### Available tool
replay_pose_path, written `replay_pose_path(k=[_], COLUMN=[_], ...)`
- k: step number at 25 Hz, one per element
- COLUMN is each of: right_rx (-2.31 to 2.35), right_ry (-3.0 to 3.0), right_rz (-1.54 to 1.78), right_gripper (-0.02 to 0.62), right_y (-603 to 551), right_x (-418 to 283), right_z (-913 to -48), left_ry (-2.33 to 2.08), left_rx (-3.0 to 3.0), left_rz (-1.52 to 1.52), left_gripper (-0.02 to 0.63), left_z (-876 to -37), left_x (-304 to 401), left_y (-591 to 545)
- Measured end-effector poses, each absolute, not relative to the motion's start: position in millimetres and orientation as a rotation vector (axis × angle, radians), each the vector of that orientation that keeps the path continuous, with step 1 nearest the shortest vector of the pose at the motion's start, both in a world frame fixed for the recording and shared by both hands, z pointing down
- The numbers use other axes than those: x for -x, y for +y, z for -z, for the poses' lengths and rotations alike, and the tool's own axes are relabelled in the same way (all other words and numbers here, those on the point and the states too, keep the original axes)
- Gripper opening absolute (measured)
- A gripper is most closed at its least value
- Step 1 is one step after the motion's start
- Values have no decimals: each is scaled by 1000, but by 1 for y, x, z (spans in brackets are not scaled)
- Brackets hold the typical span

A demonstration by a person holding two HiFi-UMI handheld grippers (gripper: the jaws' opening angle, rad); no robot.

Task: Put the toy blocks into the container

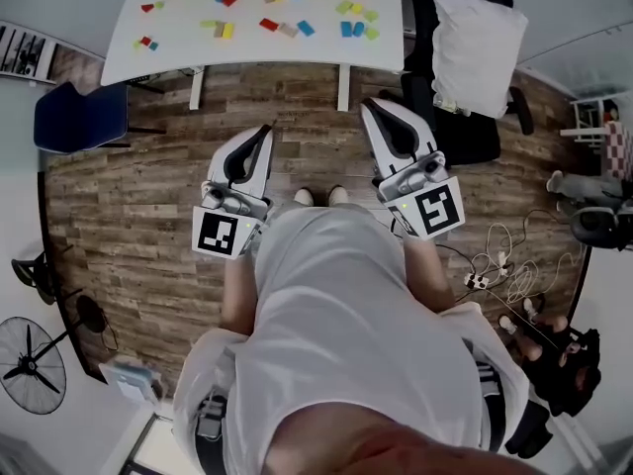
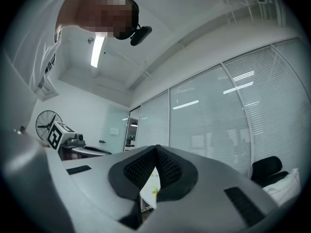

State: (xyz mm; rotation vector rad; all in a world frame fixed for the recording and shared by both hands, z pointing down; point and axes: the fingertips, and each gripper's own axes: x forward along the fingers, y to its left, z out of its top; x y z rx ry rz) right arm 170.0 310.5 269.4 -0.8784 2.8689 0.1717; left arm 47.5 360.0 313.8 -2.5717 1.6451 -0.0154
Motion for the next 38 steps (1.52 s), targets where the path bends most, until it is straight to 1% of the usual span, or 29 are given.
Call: replay_pose_path(k=[10,16,20,25,32,38], right_rx=[953,947,981,1032,1158,1302], right_ry=[2896,2907,2905,2918,2985,3056], right_rz=[-43,-20,-16,-46,-141,-226], right_gripper=[0,0,0,0,0,2], right_y=[265,228,194,134,23,-65], right_x=[-224,-230,-228,-200,-134,-102], right_z=[-310,-321,-329,-332,-333,-348], left_ry=[1740,1761,1749,1754,1730,1661], left_rx=[2523,2526,2527,2542,2562,2619], left_rz=[134,155,142,75,-46,-84], left_gripper=[-2,-2,-3,-3,-2,-2], left_z=[-328,-336,-345,-350,-333,-331], left_x=[-49,-56,-47,-12,72,112], left_y=[337,302,269,211,95,22])
